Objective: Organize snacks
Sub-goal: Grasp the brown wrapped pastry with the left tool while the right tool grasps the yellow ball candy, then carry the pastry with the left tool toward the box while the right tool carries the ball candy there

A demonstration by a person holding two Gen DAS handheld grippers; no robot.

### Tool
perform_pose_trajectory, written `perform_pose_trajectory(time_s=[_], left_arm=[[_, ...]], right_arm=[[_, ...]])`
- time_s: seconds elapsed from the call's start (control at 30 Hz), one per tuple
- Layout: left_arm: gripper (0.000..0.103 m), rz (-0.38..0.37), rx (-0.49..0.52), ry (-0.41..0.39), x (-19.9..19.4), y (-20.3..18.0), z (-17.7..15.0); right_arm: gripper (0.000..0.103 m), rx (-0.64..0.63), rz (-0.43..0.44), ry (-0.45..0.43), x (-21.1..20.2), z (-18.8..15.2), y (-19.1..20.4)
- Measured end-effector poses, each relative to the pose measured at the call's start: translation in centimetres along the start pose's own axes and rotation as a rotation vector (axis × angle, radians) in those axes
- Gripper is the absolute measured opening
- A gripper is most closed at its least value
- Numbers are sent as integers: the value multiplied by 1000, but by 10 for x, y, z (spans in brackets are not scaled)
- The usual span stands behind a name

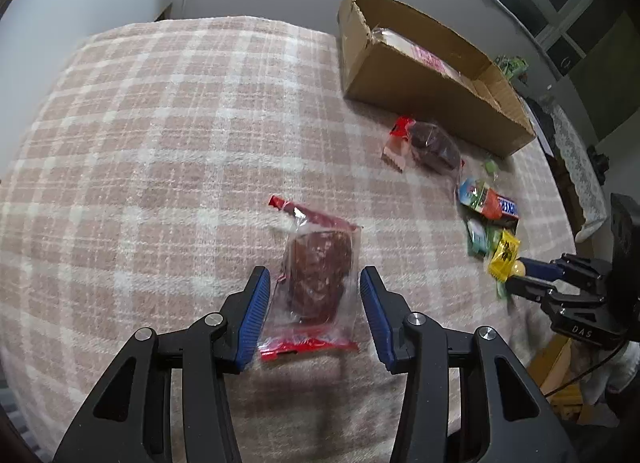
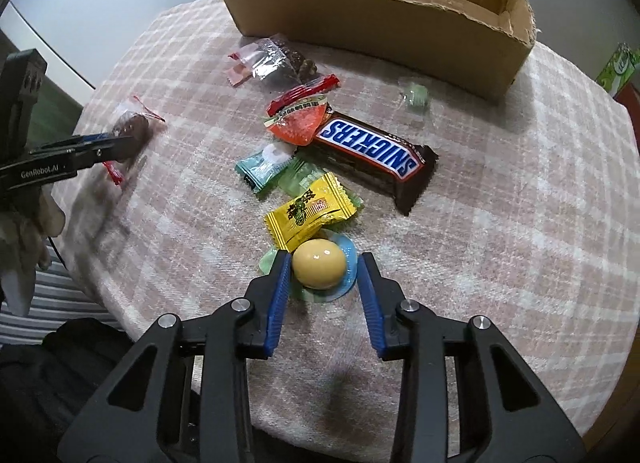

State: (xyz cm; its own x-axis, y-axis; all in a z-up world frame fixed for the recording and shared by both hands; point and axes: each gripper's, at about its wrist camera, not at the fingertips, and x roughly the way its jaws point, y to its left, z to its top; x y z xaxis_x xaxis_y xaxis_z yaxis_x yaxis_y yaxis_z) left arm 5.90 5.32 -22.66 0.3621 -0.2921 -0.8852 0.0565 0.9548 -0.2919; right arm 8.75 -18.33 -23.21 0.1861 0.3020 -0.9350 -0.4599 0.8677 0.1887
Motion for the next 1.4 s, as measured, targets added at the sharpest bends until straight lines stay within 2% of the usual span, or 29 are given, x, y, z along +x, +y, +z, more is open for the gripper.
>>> perform_pose_trajectory(time_s=[0.03, 0.13, 0.6, 0.9, 1.1, 1.4], left_arm=[[37, 3, 5, -1, 0, 0, 1], [36, 1, 20, -6, -1, -3, 1], [36, -47, 17, -36, -19, -9, 6], [36, -83, 42, -74, -35, -27, 18], [36, -99, 68, -106, -42, -38, 39], [36, -88, 123, -156, -39, -51, 87]], right_arm=[[35, 5, 6, 0, 0, 0, -1], [34, 23, 19, -1, -1, 0, -3], [34, 67, 37, -25, -20, -9, -22], [34, 90, 41, -66, -45, -6, -34], [34, 107, 32, -131, -70, 13, -47], [34, 98, -2, -228, -99, 68, -79]])
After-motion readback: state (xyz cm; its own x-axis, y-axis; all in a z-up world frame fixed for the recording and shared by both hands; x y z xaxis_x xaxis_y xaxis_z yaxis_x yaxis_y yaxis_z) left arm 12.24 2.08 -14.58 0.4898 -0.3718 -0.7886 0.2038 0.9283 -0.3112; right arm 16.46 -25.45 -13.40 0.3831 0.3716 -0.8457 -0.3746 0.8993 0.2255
